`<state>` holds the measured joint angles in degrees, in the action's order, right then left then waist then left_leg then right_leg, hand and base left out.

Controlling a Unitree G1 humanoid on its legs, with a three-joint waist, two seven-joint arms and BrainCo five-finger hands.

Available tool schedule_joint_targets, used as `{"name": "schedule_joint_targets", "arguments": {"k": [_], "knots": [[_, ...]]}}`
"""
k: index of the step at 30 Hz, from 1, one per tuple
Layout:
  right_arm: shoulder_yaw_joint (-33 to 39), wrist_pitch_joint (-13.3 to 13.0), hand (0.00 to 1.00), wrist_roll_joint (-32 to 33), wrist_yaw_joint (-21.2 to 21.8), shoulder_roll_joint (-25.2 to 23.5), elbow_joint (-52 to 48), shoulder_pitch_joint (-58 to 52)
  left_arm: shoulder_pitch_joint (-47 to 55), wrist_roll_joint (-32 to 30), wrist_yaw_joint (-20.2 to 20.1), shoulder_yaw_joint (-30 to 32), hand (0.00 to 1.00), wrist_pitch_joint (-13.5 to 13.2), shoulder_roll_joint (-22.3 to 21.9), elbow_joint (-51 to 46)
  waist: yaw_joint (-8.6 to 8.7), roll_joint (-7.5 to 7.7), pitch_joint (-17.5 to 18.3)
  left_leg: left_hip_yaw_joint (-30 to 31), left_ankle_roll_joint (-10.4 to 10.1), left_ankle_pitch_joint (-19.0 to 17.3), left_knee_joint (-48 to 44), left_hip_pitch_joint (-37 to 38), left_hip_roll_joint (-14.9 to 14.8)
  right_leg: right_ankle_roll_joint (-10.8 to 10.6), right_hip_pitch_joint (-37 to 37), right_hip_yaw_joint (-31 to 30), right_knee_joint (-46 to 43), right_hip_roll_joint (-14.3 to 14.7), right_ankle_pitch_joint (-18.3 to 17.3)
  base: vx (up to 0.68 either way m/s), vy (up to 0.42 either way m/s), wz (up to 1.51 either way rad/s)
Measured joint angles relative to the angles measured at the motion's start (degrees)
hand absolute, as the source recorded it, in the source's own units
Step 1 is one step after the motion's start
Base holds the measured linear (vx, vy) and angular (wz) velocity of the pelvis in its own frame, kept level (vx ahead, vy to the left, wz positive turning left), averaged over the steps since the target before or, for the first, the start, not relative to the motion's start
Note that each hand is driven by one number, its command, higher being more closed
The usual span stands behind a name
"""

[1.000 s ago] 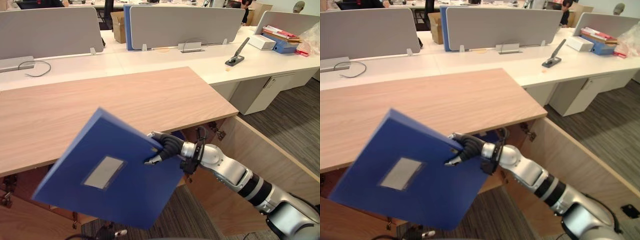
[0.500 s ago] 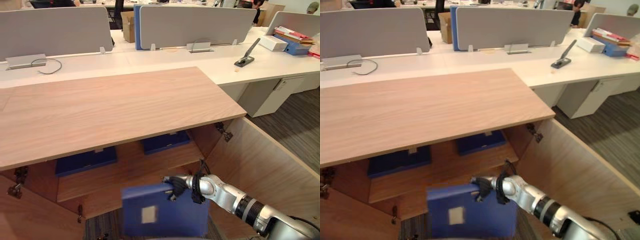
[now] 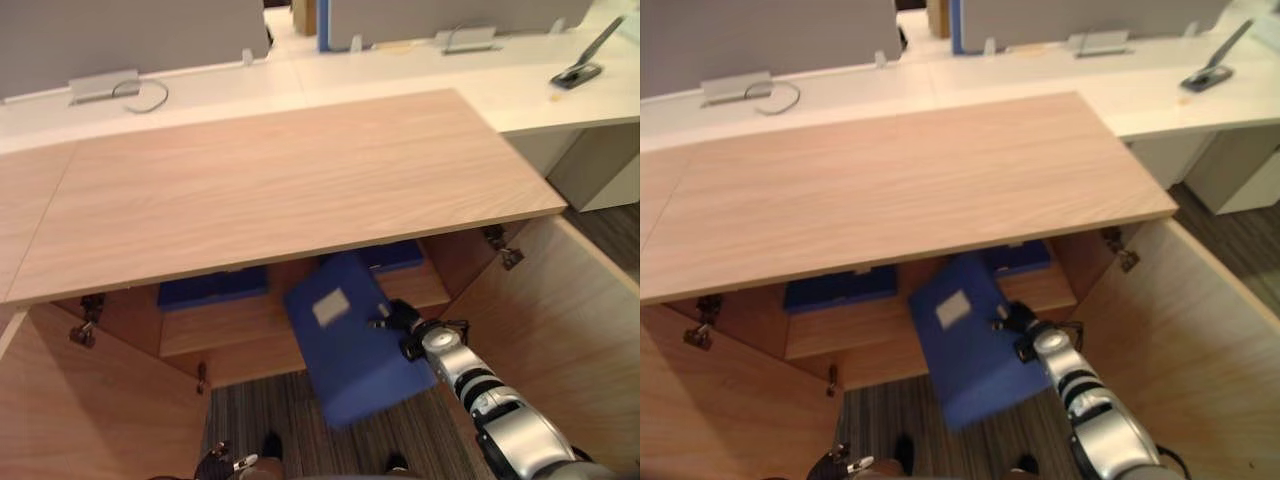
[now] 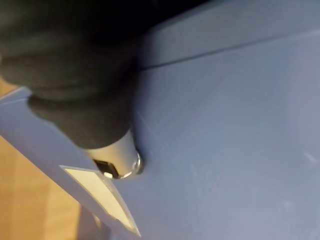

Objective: Walk over to the cabinet, pick up the folder, carry it to the office cabinet, place the folder inside the office cabinet, then close the office cabinet door

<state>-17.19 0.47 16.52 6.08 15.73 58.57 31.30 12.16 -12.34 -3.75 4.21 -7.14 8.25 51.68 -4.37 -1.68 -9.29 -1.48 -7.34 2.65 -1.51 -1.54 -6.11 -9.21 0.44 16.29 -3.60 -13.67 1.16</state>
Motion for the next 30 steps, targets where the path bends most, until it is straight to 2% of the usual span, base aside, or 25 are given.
{"name": "schedule_joint_targets", "arguments": {"k": [1,2,5,7,10,12,13,14,15,16,17,18,21,24,26,30], "knots": [[1.3,0.1,1.00,5.9,-1.3,-0.6,0.9,1.3,0.0,1.0,0.0,-0.5,0.00,0.0,-0.1,-0.6,-0.18,-0.45,-0.5,0.7,0.0,0.0,-0.4,-0.9,0.1,0.0,-0.2,0.7,0.0,-0.1,0.0,0.00,0.014,0.25],[2.4,0.1,1.00,7.9,-1.8,-0.9,1.0,2.0,0.0,1.4,0.0,-0.8,0.00,0.0,-0.2,-0.6,-0.37,-0.72,-1.0,0.9,0.0,0.0,-0.5,-1.2,0.2,0.0,-0.2,0.9,0.0,-0.1,0.0,0.01,0.018,0.19],[6.8,0.2,1.00,19.0,-3.6,-2.9,1.9,7.2,0.0,3.3,0.1,-1.5,0.00,0.0,-1.0,-2.5,-1.39,-2.19,-3.2,1.4,0.4,0.3,-1.0,-2.6,0.4,0.0,-1.0,1.2,-0.6,-0.3,0.0,0.01,0.019,0.10],[10.7,-0.3,1.00,29.2,-5.3,-4.8,2.0,11.8,-0.1,4.9,0.4,-1.5,0.00,-0.1,-1.5,-3.0,-1.61,-3.22,-5.3,2.3,0.7,0.9,-1.1,-3.8,0.6,0.0,-1.5,2.2,-1.0,-0.6,0.0,-0.01,0.020,0.21],[13.1,-1.2,1.00,35.0,-6.8,-6.9,1.8,16.2,-0.1,5.8,1.1,-1.6,0.00,0.6,-1.9,-2.7,-2.93,-3.68,-6.9,2.4,0.7,1.1,-1.4,-4.9,0.6,0.1,-2.7,2.4,-1.9,-0.9,-0.1,-0.03,0.021,0.09],[15.3,-2.0,1.00,39.3,-8.0,-8.1,-0.9,18.2,-0.2,6.2,1.6,-1.6,0.00,0.5,-2.0,-3.0,-3.16,-3.89,-8.1,2.9,0.6,1.2,-2.3,-6.7,0.8,0.0,-4.4,2.7,-3.7,-1.5,-0.7,-0.05,0.024,0.16],[17.4,-2.8,1.00,41.4,-8.5,-8.9,-4.5,18.3,-0.3,6.4,2.1,-1.5,0.00,0.5,-2.2,-3.4,-3.15,-4.08,-8.9,3.5,0.6,1.2,-2.9,-7.7,0.9,0.0,-5.3,3.2,-5.1,-2.0,-1.3,-0.06,0.020,0.34],[20.3,-5.2,1.00,44.4,-9.1,-10.1,-10.2,18.3,-0.3,7.4,2.5,-1.5,0.00,0.6,-2.4,-4.4,-3.03,-4.44,-10.7,4.1,0.6,1.2,-4.2,-8.9,1.3,-0.1,-6.3,4.1,-7.5,-3.1,-2.4,-0.08,0.026,0.38],[21.4,-7.7,1.00,45.4,-10.3,-10.5,-14.3,18.5,-0.3,7.9,2.9,-1.6,0.00,0.5,-2.5,-5.3,-2.97,-4.63,-11.8,4.4,0.6,1.2,-5.5,-10.4,1.6,-0.1,-7.7,4.4,-9.6,-4.0,-3.3,-0.09,0.033,0.36],[22.0,-9.1,1.00,45.3,-11.9,-10.5,-16.6,18.8,-0.4,8.5,3.2,-1.7,0.00,0.5,-2.5,-6.1,-3.08,-4.59,-12.6,4.6,0.6,1.0,-6.9,-12.0,1.8,-0.1,-9.1,4.5,-11.3,-4.5,-3.8,-0.15,0.035,0.33],[23.6,-11.7,1.00,45.4,-14.5,-10.5,-22.0,18.9,-0.5,9.9,4.1,-1.7,0.00,0.4,-2.6,-7.6,-3.57,-4.74,-14.6,5.0,0.5,-0.4,-11.7,-16.6,1.8,0.2,-12.6,4.6,-15.1,-5.1,-5.1,-0.13,0.014,0.20],[24.7,-12.4,1.00,45.4,-15.2,-10.8,-24.2,18.9,-0.6,10.5,4.5,-1.7,0.00,0.4,-2.6,-7.9,-3.89,-4.81,-15.3,5.0,0.6,-1.2,-13.8,-18.4,1.6,0.5,-14.1,4.6,-16.6,-5.2,-5.4,-0.13,0.000,0.07],[27.5,-17.4,1.00,45.6,-18.5,-12.7,-32.5,19.2,-0.7,12.4,5.7,-1.5,0.00,0.6,-3.7,-8.6,-4.62,-5.91,-17.0,4.8,0.9,-5.8,-25.1,-27.5,0.6,0.9,-22.1,2.4,-24.2,-5.5,-7.6,-0.12,-0.006,-0.20],[28.6,-19.8,1.00,45.8,-20.8,-13.1,-37.2,20.0,-0.7,12.5,6.3,-1.2,0.00,0.9,-4.1,-9.0,-4.69,-6.34,-17.3,4.0,1.2,-8.7,-32.9,-33.9,0.2,1.0,-29.3,-0.4,-31.1,-6.3,-9.5,-0.15,-0.011,-0.25],[29.6,-21.8,1.00,45.8,-22.3,-13.1,-39.6,21.0,-0.7,12.7,6.6,-1.1,0.00,1.0,-4.5,-9.4,-4.73,-7.17,-17.8,4.0,1.4,-10.0,-36.8,-37.5,0.3,1.1,-32.9,-1.6,-35.2,-7.0,-10.8,-0.15,-0.021,-0.05],[29.5,-24.7,1.00,45.8,-24.6,-10.9,-43.4,23.5,-0.9,14.5,6.7,-0.9,0.00,1.2,-4.7,-9.5,-4.57,-7.65,-18.3,4.5,1.2,-12.8,-46.2,-45.9,1.9,0.3,-42.3,-4.5,-46.6,-10.2,-15.3,-0.14,-0.004,0.13]]}}
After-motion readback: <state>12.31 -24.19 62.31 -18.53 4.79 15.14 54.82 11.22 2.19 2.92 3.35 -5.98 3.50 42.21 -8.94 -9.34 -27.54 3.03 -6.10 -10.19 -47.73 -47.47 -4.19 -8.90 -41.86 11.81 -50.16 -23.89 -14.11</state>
